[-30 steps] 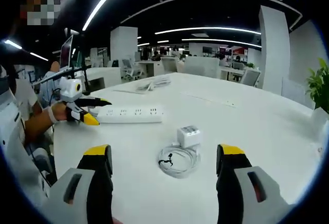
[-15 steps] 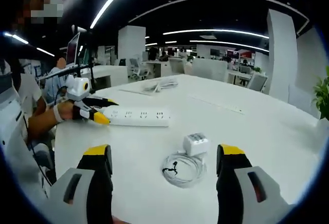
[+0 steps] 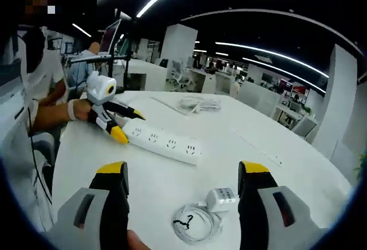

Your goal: Straighten the power strip on the desk, plug the charger into it

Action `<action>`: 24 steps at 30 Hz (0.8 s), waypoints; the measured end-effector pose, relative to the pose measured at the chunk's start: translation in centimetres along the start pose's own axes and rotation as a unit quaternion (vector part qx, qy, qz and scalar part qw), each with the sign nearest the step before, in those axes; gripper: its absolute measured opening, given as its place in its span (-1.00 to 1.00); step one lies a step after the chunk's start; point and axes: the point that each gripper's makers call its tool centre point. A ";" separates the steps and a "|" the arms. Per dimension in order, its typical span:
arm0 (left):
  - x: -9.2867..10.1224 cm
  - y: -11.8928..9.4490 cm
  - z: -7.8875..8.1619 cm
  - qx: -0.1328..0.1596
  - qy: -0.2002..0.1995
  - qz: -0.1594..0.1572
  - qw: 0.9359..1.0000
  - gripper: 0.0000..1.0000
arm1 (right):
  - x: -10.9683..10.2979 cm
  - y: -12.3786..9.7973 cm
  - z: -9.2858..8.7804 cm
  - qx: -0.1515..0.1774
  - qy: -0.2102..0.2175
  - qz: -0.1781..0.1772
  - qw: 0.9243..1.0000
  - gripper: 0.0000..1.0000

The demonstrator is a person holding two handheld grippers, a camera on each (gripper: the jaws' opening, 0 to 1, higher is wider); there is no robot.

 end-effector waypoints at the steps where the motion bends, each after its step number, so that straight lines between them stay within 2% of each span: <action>1: 0.0 0.0 0.0 0.000 0.001 0.001 1.000 0.42 | 0.0 0.2 0.2 -0.004 -0.008 0.003 1.000 0.51; 3: 0.0 0.0 0.0 0.001 0.002 0.001 1.000 0.42 | 0.1 0.6 0.7 -0.008 -0.027 0.012 1.000 0.53; 7: 0.0 0.0 0.0 0.001 0.004 0.001 1.000 0.42 | 0.1 1.8 1.8 -0.020 -0.067 0.050 0.996 0.57; 11: 0.1 0.0 -0.1 0.000 0.007 0.002 1.000 0.43 | -0.1 3.3 2.5 -0.037 -0.108 0.102 0.988 0.60; 12: 0.1 0.0 -0.1 0.000 0.007 0.002 1.000 0.43 | -0.2 4.0 2.6 -0.045 -0.121 0.121 0.984 0.60; 14: 0.0 0.0 -0.1 0.000 0.008 0.002 1.000 0.43 | -0.1 4.9 2.7 -0.054 -0.129 0.136 0.981 0.60; 17: 0.1 0.0 -0.1 0.000 0.009 0.002 1.000 0.43 | 0.4 6.8 1.9 -0.091 -0.168 0.155 0.969 0.59; 19: 0.1 0.0 -0.1 0.000 0.009 0.002 1.000 0.43 | 0.6 8.1 1.5 -0.102 -0.183 0.170 0.963 0.60; 21: 0.0 0.0 -0.1 0.000 0.009 0.002 1.000 0.42 | -0.1 9.4 0.8 -0.108 -0.198 0.203 0.953 0.67; 24: 0.1 0.0 -0.1 0.001 0.009 0.001 1.000 0.43 | -0.7 11.2 -0.7 -0.139 -0.209 0.236 0.939 0.66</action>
Point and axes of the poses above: the point that each gripper's makers call its tool centre point, and the gripper's own axes: y roughly forward along the fingers, x roughly to its right, z roughly out of its top
